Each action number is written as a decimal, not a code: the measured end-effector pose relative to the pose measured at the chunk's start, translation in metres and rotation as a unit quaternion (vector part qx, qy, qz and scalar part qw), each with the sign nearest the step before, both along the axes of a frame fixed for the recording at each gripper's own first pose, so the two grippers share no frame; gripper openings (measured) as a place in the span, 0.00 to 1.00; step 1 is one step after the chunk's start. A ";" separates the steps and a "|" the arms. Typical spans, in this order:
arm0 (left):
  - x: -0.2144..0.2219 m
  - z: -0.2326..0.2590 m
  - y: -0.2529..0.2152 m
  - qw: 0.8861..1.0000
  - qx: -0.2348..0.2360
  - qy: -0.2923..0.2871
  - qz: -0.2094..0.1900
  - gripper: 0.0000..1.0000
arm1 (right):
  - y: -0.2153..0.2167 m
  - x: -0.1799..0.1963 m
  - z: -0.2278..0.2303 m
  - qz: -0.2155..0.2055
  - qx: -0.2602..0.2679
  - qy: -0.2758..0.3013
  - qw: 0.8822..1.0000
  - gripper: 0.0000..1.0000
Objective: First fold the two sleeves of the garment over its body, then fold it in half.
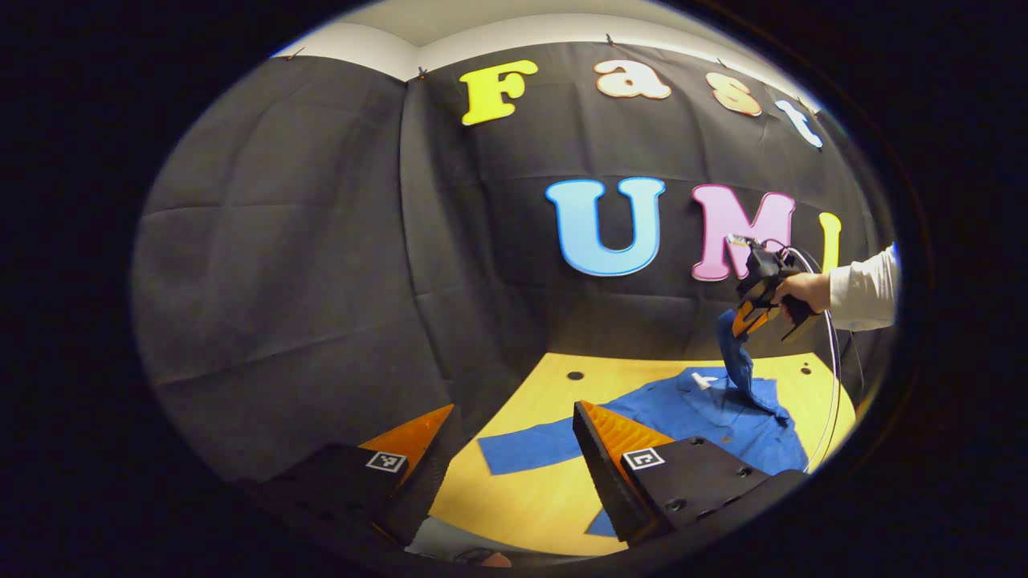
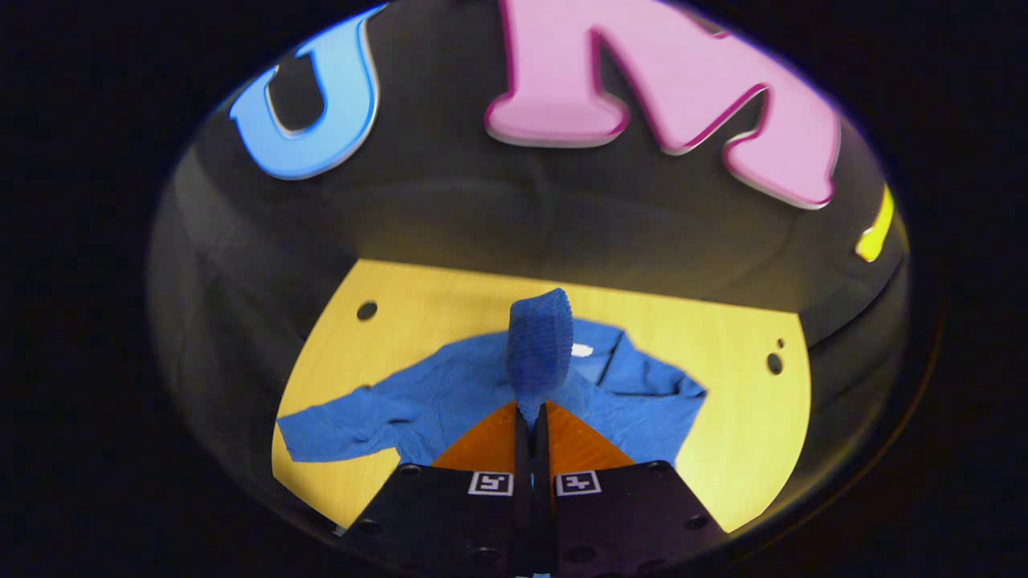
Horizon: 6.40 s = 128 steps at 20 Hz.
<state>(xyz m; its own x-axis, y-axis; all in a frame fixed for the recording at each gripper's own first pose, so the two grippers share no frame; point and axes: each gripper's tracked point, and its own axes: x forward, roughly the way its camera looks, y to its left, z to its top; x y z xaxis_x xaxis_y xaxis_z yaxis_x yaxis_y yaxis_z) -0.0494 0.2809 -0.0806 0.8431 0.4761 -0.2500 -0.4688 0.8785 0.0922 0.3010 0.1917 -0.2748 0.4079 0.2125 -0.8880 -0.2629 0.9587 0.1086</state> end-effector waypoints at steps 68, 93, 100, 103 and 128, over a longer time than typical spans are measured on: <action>0.272 -0.133 0.084 0.955 -0.203 0.193 -0.096 0.00 | -0.234 -0.205 0.101 -0.036 0.189 0.015 0.981 0.89; 0.429 -0.185 -0.380 0.855 -0.074 0.382 -0.343 0.00 | -0.341 -0.211 0.009 -0.093 0.222 0.046 0.970 0.89; 0.425 -0.196 -0.438 0.815 -0.170 0.374 -0.408 0.12 | -0.342 -0.208 -0.009 -0.073 0.231 0.057 0.968 0.89; 0.428 -0.177 -0.451 0.813 -0.199 0.337 -0.431 0.66 | -0.341 -0.209 -0.011 -0.077 0.238 0.059 0.967 0.89; 0.069 -0.241 -0.079 0.791 -0.187 0.560 -0.159 0.83 | -0.310 -0.365 -0.106 -0.107 0.064 0.254 0.959 0.90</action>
